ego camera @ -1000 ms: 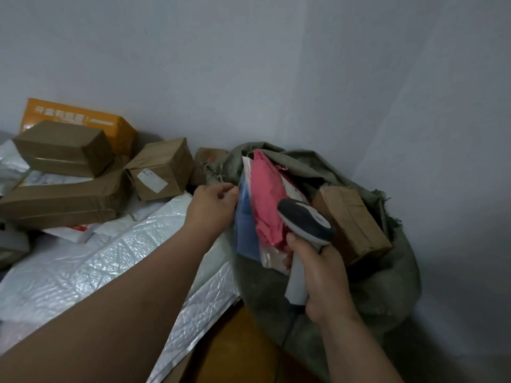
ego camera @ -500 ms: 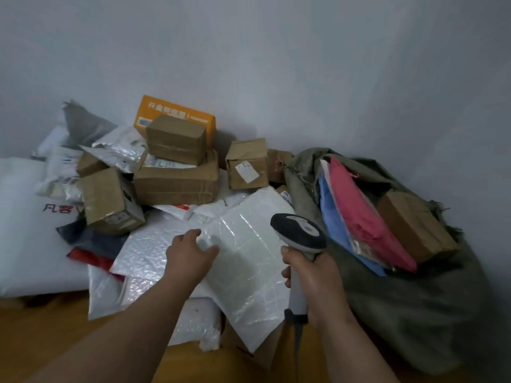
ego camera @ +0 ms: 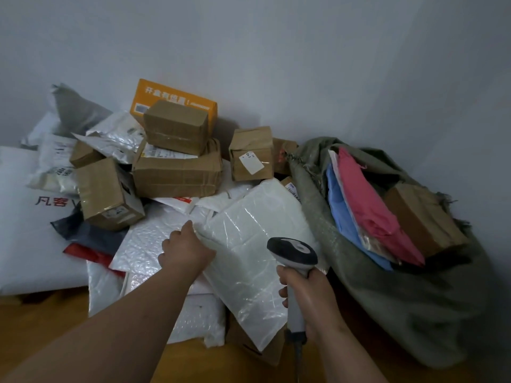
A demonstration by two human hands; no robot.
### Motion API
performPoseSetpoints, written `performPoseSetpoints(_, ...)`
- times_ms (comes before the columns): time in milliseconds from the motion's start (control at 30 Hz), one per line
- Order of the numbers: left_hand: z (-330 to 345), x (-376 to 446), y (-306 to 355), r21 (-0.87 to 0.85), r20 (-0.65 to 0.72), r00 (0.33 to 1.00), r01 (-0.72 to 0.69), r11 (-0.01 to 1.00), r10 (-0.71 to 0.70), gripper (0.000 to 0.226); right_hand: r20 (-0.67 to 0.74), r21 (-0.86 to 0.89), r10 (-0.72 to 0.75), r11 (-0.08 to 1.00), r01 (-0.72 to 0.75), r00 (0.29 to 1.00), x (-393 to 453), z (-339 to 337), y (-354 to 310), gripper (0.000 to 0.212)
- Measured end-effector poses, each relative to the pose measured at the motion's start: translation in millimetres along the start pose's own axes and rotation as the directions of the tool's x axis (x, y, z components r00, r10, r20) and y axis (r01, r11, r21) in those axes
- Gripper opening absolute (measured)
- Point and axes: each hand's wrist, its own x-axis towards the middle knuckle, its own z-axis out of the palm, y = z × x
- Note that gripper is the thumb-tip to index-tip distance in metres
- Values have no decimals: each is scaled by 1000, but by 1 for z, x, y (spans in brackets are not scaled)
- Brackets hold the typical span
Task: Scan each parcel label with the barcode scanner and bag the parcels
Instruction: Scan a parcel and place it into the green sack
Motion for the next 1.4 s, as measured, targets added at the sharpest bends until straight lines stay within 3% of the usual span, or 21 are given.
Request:
performPoseSetpoints(100,-8,3,3,-267,86,996,29,963,-6,47,37,-1,-2,1000,2,999,8,2,-5,17)
performPoseSetpoints(167,-15,-1,5,-499,159,987,72,863,10,18,49,0,2,1000,-2,999,11,4,-6,17)
performPoseSetpoints(267,-26,-12,6,-685,218,976,131,716,30,13,68,11,5,1000,-6,998,11,8,-6,16)
performPoseSetpoints(400,-46,-31,14,-780,229,966,106,617,123,12,73,-4,-13,1000,14,997,3,12,-9,17)
performPoseSetpoints(500,-70,-51,21,-820,154,960,-6,572,232,11,37,-2,-49,999,49,998,-11,15,-15,17)
performPoseSetpoints(633,-102,-80,23,-770,-122,918,-327,548,377,5,-26,68,-78,995,80,997,-38,18,-22,17)
performPoseSetpoints(700,-114,-95,22,-672,-305,842,-522,526,446,8,-61,130,-92,987,99,994,-53,21,-25,19)
performPoseSetpoints(767,-123,-114,16,-531,-449,720,-692,489,529,17,-108,216,-124,965,145,986,-68,26,-27,23)
performPoseSetpoints(833,-125,-135,4,-337,-505,577,-817,469,642,22,-129,321,-135,932,171,982,-83,32,-30,31)
performPoseSetpoints(967,-103,-162,-29,104,-417,260,-938,330,871,41,-117,523,-44,846,99,992,-109,40,-30,66)
performPoseSetpoints(1000,-96,-167,-36,160,-388,211,-943,291,897,42,-120,550,-27,830,89,992,-114,42,-28,71)
performPoseSetpoints(1100,-72,-177,-61,214,-283,159,-951,224,946,35,-156,532,3,843,82,988,-129,52,-14,76)
performPoseSetpoints(1167,-52,-180,-77,168,-160,186,-963,213,969,38,-180,475,44,878,48,983,-137,58,1,88)
performPoseSetpoints(1267,-31,-183,-89,-4,66,315,-949,316,947,47,-214,416,83,909,14,973,-144,61,26,101)
performPoseSetpoints(1400,-14,-191,-97,-208,211,480,-829,519,852,47,-266,405,126,914,-7,956,-143,57,48,83)
